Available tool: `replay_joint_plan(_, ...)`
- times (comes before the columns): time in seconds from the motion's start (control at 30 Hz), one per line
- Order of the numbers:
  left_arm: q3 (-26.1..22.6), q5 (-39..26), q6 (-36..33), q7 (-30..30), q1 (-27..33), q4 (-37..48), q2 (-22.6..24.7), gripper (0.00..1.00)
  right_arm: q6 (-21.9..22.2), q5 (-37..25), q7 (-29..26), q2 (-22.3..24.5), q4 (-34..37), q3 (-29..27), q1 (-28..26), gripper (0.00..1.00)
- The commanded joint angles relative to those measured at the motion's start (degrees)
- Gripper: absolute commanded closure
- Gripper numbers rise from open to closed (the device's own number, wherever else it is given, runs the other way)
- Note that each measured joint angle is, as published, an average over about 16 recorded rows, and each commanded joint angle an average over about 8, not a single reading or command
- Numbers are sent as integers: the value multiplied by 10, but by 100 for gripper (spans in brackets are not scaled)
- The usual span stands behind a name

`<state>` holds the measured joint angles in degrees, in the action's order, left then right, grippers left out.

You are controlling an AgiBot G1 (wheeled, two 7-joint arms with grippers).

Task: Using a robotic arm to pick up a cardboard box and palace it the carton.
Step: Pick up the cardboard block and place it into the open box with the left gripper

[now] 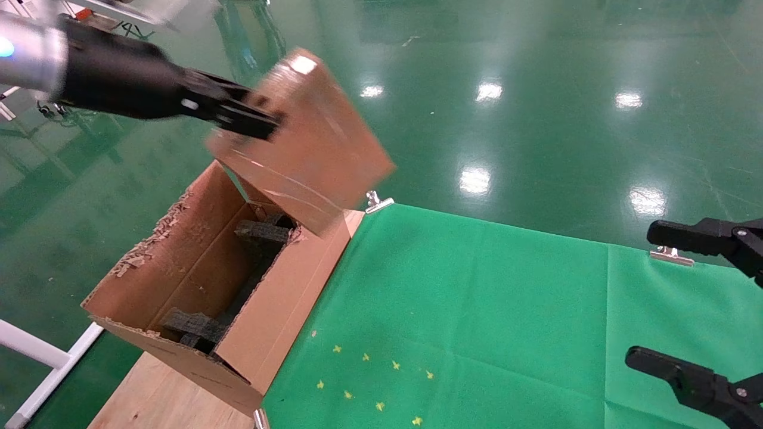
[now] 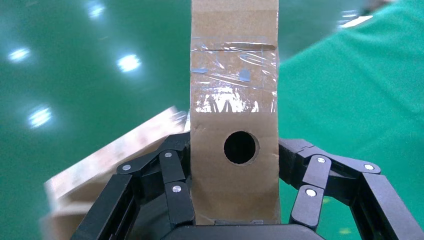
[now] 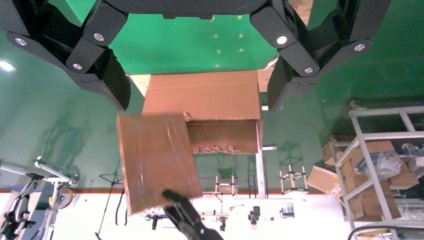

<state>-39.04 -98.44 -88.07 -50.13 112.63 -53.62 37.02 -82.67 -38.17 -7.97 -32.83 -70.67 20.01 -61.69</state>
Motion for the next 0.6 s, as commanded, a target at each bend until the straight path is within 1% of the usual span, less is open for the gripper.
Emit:
replay_joint_plan(0.03, 0, -18, 0, 35, 30, 40, -9, 100, 0, 0, 0, 0, 0, 0, 0, 0)
replay_joint_plan(0.13, -15, -60, 11, 68, 45, 94, -11, 100, 0, 0, 0, 0, 0, 0, 0, 0)
replay_joint_plan(0.23, -31, -96, 29, 86, 46, 142, -6, 100, 0, 0, 0, 0, 0, 0, 0, 0)
replay_joint_plan(0.4, -51, -138, 71, 90, 34, 208, 9, 100, 0, 0, 0, 0, 0, 0, 0, 0)
replay_joint_plan(0.6, -68, -179, 132, 83, 14, 263, 26, 100, 0, 0, 0, 0, 0, 0, 0, 0)
